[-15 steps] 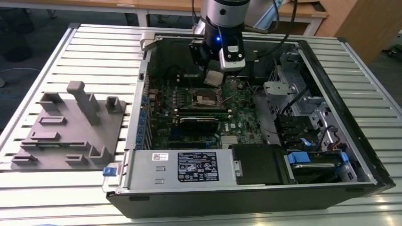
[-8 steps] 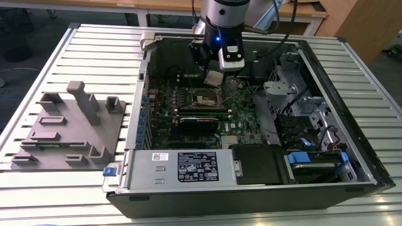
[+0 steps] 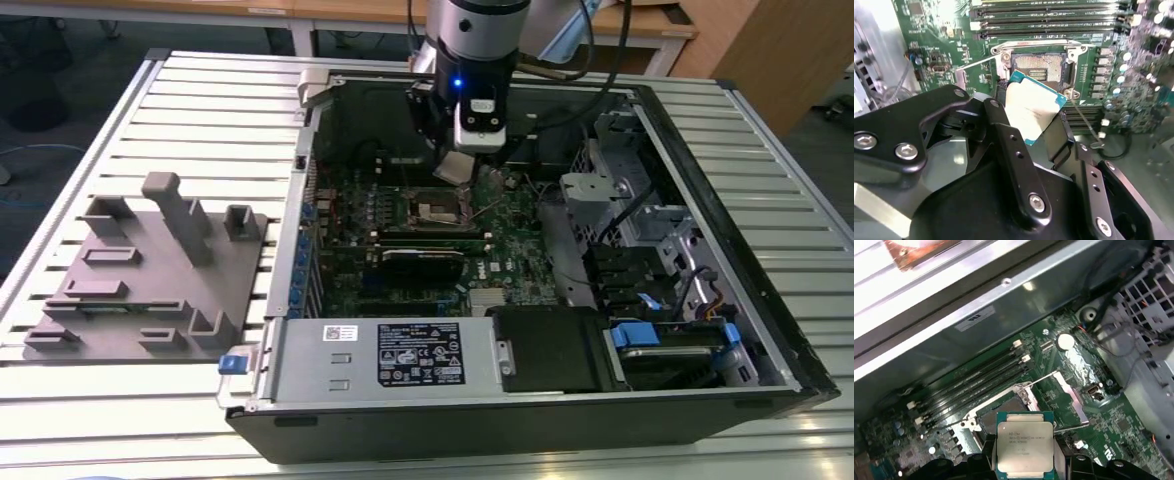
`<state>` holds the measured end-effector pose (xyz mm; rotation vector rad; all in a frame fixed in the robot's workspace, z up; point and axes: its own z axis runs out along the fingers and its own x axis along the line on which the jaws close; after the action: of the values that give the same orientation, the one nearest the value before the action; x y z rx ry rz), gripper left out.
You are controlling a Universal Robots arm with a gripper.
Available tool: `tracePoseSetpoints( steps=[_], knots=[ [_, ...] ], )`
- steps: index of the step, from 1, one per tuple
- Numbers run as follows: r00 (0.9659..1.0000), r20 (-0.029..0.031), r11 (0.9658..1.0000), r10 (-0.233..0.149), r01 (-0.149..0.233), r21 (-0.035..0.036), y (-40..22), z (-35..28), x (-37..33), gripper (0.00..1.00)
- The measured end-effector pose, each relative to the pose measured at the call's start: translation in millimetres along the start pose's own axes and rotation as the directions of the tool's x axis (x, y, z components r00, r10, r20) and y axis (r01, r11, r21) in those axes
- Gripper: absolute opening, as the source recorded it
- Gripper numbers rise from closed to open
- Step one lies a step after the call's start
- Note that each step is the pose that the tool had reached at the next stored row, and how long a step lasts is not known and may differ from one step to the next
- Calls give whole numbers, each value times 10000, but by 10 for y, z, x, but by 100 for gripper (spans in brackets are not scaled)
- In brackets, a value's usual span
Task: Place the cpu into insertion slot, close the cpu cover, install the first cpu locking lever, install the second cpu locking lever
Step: 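Place the cpu into insertion slot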
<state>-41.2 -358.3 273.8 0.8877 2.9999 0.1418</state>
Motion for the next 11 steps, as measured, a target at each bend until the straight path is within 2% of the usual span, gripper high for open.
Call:
tracePoseSetpoints(
  steps=[2,5,8,11],
  knots=[
    [9993,33,9993,364,-364,-6,0,5,0,54],
    [9959,81,9959,901,-901,-18,-1,12,0,54],
    [9894,128,9895,1446,-1446,-33,-2,20,0,54],
    [9802,174,9803,1974,-1973,-49,-3,29,0,54]
  ],
)
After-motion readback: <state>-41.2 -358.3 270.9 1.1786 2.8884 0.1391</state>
